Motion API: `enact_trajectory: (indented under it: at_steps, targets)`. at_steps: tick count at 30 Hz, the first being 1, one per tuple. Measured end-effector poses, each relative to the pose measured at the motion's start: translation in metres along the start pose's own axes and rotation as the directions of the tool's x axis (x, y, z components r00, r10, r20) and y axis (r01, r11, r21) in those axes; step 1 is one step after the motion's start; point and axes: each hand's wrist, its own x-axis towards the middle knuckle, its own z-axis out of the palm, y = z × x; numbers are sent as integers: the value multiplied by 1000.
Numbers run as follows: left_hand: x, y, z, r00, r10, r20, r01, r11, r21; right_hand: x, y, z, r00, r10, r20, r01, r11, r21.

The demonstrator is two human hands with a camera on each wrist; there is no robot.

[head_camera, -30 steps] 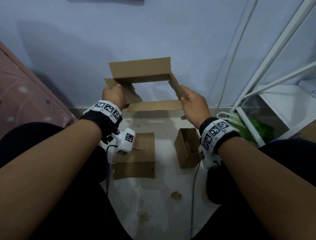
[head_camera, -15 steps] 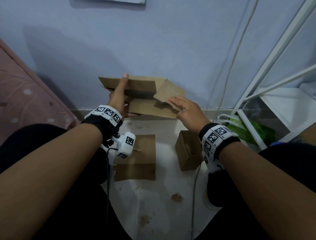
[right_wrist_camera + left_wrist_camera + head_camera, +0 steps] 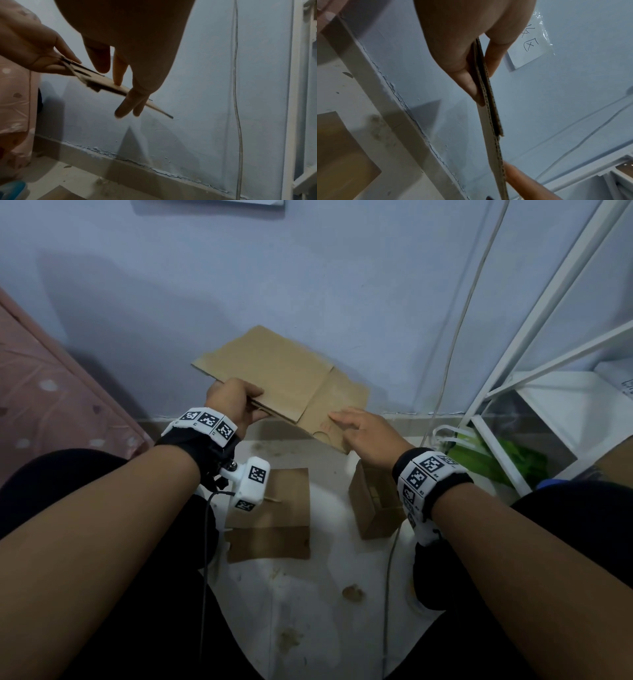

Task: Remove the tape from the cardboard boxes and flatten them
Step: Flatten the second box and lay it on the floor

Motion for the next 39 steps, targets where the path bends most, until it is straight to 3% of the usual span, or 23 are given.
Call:
enact_trajectory:
  at_steps: [2,5,8,12,16,18,24,28,32,35,37,39]
  targets:
    - [0,-3,4,1000,31,-2,-31,998,61,0,3,3,998,39,54,-34,995,-92]
    - [-2,-6,5,996,93,19,-95,978,185,6,15,7,993,114,-25,-116,979,-166]
    - [-6,-5,7,994,80,78,-102,931,350,12,26,2,951,259,-167,-252,966,67]
    - [-2,-5,14,993,33,114,-93,810,579,21,47,-2,858,423,-292,-313,881,356]
    - [-4,-2,12,989,120,89,-149,796,587,16,43,-1,904,413,-111,-273,755,596]
    - [-7,-3,7,983,164,88,-185,813,552,14,43,1,920,379,-99,-233,732,640]
    - [-11,-15,1,961,173,217,-261,831,491,17,49,-1,880,354,-317,-219,894,390]
    - [-9,-23,0,969,199,146,-247,769,590,16,44,2,883,258,-392,-213,964,157]
    - [-11,-22,3,967,197,162,-255,703,664,16,40,2,862,207,-463,-237,971,-6]
    - [-12,-23,4,969,61,240,-215,687,694,14,42,-2,841,225,-492,-296,953,-71]
    - [-12,-25,2,964,-20,267,-190,652,734,14,47,-1,834,242,-497,-303,952,-45]
    - [-10,-27,1,961,-17,277,-211,607,766,14,53,0,822,244,-515,-290,957,-11]
